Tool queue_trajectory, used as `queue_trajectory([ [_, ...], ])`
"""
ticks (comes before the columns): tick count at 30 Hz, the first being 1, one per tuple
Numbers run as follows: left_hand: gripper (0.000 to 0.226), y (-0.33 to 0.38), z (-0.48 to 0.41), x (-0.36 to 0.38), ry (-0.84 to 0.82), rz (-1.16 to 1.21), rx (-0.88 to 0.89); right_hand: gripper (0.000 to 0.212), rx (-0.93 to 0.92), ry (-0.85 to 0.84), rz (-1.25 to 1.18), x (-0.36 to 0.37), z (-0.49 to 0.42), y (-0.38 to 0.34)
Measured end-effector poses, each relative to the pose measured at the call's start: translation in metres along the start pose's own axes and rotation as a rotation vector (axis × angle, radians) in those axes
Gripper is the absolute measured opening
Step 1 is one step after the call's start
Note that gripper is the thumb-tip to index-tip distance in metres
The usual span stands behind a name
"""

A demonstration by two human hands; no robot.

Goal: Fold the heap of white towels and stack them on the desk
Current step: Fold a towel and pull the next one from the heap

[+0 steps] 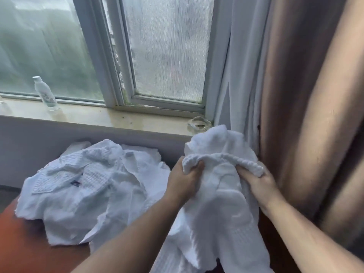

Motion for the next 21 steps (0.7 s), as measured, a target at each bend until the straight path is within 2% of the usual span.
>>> queue_trajectory([
  [3,0.034,-0.045,-0.011,-0.007,-0.041,-0.342,-0.050,0.035,0.158,-0.089,0.362,0.008,-0.004,0.054],
  [4,0.045,-0.064,-0.013,-0.016,-0.011,-0.483,-0.088,0.043,0.230,-0.132,0.453,0.013,-0.002,0.071],
  [6,0.086,-0.103,-0.009,-0.037,0.022,-0.730,-0.225,0.093,0.406,-0.199,0.615,0.023,0.005,0.104],
  [7,0.107,-0.120,-0.005,-0.046,0.002,-0.757,-0.333,0.118,0.461,-0.231,0.697,0.029,0.008,0.118],
  [8,0.122,-0.136,-0.002,-0.051,-0.032,-0.719,-0.441,0.133,0.488,-0.265,0.736,0.037,0.012,0.128],
  [10,0.133,-0.161,0.001,-0.052,-0.116,-0.620,-0.575,0.143,0.535,-0.262,0.628,0.055,0.016,0.148],
  [12,0.116,-0.177,-0.003,-0.046,-0.178,-0.555,-0.563,0.135,0.547,-0.146,0.422,0.065,0.017,0.161],
  [15,0.078,-0.179,-0.021,-0.026,-0.166,-0.294,-0.466,0.097,0.451,-0.046,0.270,0.072,0.003,0.164],
  [17,0.062,-0.169,-0.034,0.000,-0.207,-0.112,-0.429,0.082,0.359,0.008,0.234,0.069,-0.012,0.159],
  [20,0.046,-0.153,-0.051,0.045,-0.270,-0.020,-0.356,0.063,0.184,0.136,0.249,0.053,-0.041,0.146],
  [21,0.041,-0.150,-0.055,0.061,-0.292,0.021,-0.338,0.067,0.156,0.167,0.255,0.045,-0.050,0.145],
])
Point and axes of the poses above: each hand's wrist, its own z-axis away from the middle knuckle, its own x-axis out of the palm, y = z × x, the point moved 5 cm from there along -z, towards the middle knuckle, and after that the axes turned 15 degrees about y, right-handed, at the moved point
